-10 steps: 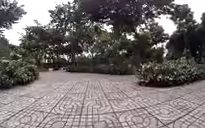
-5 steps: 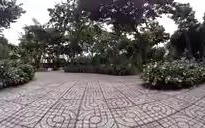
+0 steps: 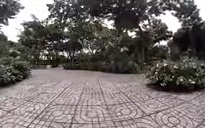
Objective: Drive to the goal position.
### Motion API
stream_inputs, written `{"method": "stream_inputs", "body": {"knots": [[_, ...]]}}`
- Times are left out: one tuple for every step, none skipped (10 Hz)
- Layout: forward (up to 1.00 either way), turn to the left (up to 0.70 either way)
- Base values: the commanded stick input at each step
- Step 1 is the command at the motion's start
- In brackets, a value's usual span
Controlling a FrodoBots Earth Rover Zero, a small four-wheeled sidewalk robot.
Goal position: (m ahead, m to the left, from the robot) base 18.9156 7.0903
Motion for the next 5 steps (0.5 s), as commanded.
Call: {"method": "stream_inputs", "body": {"knots": [[0.70,0.00],[0.70,0.00],[0.70,0.00],[0.70,0.00],[0.70,0.00]]}}
